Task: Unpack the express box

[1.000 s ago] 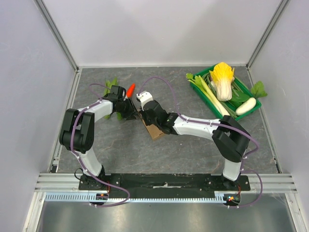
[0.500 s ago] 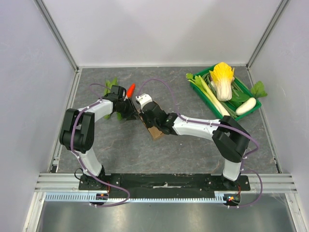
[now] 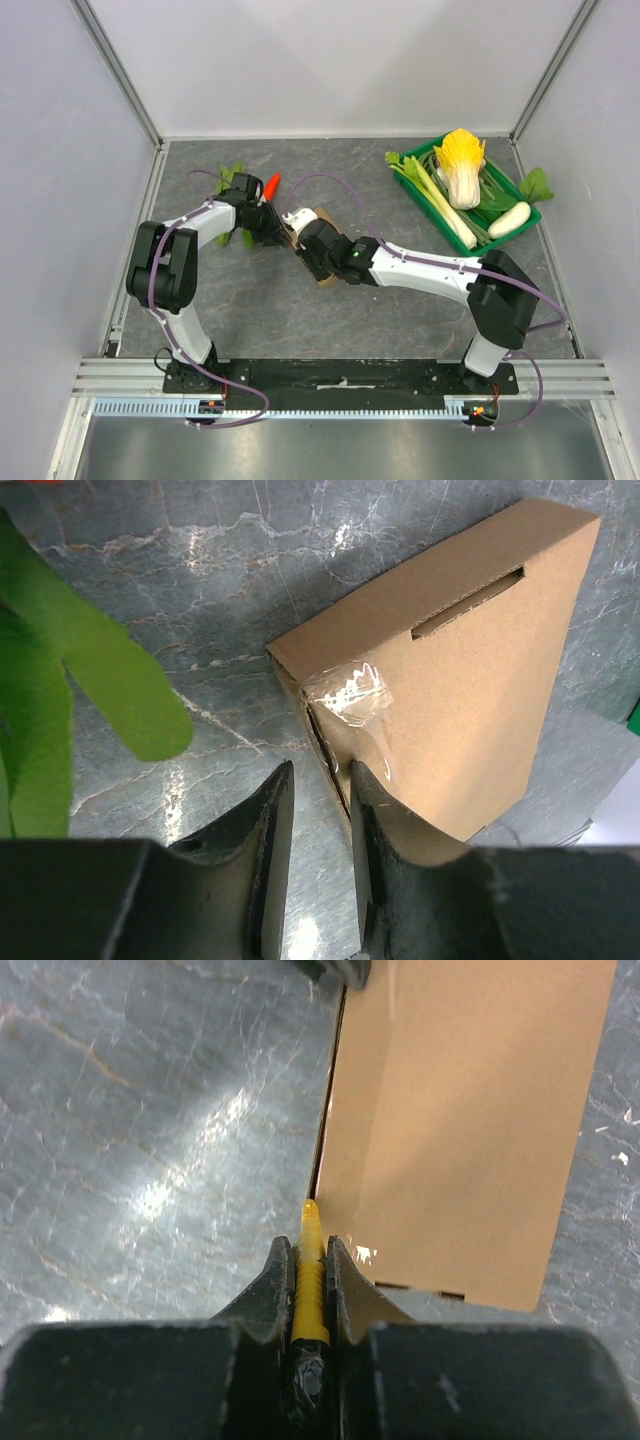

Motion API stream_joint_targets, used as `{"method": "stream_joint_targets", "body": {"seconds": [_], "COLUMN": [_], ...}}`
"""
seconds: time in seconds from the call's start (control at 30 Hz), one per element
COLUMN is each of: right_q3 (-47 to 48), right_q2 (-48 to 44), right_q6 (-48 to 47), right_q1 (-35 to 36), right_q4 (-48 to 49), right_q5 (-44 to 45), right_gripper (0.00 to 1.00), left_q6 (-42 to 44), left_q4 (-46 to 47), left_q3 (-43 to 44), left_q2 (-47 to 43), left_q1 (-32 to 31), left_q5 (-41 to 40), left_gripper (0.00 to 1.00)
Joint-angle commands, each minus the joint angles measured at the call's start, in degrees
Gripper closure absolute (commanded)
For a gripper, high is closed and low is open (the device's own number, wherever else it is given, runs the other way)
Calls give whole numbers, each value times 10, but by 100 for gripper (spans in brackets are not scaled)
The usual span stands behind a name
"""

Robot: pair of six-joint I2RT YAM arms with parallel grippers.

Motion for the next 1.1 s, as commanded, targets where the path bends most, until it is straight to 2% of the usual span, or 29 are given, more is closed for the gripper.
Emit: {"method": "stream_joint_targets", "body": {"seconds": [0.0,0.57,0.83,1.03,1.07], "right_q3": [-20,-44,-108,-70,-58], "right_q2": [-46,-78,-112,-124,-128], "right_q6": [-25,4,36,36,39], "right_q1": [11,40,43,43,43], "right_q4": [-50,-119,-90,-66,-46], "right_q5": [-14,1,17,65,95], "right_gripper": [100,100,100,100,100], "left_q6": [31,31,31,31,30], "left_q4": [-18,-19,-21,-2,5], "left_q3": [11,15,16,13,12], "left_q2": [24,24,27,16,14], "left_q1": [6,7,8,6,6], "left_q5": [-61,-61,-57,-21,-16], "left_gripper": [66,68,68,65,65]}}
